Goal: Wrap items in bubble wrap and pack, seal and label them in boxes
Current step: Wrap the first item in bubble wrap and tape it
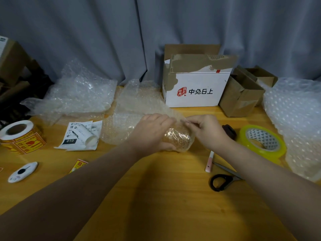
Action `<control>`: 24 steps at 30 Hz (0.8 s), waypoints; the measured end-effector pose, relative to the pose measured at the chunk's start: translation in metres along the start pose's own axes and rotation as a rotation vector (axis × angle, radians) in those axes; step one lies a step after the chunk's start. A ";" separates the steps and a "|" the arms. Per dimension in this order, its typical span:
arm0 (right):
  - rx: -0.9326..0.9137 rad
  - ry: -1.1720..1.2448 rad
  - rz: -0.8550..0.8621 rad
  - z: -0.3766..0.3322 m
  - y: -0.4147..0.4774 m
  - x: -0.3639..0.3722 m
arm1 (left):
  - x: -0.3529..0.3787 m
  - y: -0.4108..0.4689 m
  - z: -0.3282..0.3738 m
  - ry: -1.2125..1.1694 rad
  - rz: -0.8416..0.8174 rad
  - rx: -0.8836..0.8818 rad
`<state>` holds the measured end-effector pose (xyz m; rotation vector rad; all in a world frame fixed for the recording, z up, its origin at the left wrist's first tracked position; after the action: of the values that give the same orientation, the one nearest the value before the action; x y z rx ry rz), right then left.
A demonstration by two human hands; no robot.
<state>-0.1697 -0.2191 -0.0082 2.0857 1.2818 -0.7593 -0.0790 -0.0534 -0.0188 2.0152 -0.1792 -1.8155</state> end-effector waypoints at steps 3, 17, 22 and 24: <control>-0.006 -0.054 0.083 -0.001 -0.005 0.006 | -0.002 0.007 -0.002 -0.095 -0.068 -0.046; 0.032 -0.359 -0.109 0.003 -0.020 0.018 | -0.004 0.021 -0.011 -0.095 0.023 -0.041; -0.004 -0.428 -0.098 0.002 -0.023 0.019 | -0.026 0.035 -0.023 -0.024 -0.054 0.104; -0.029 -0.451 -0.122 0.003 -0.020 0.017 | -0.019 0.034 -0.028 0.122 -0.313 0.193</control>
<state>-0.1820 -0.2034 -0.0258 1.6919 1.1593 -1.1781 -0.0481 -0.0713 0.0138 2.3948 -0.0008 -1.9109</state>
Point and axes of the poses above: each hand's wrist, its own y-axis towards the middle knuckle, its own x-axis out of the palm, z = x × y, the point moved 1 cm from there along y, towards the middle knuckle, and after that the axes turned 10 degrees about x, right-handed, at the moved point
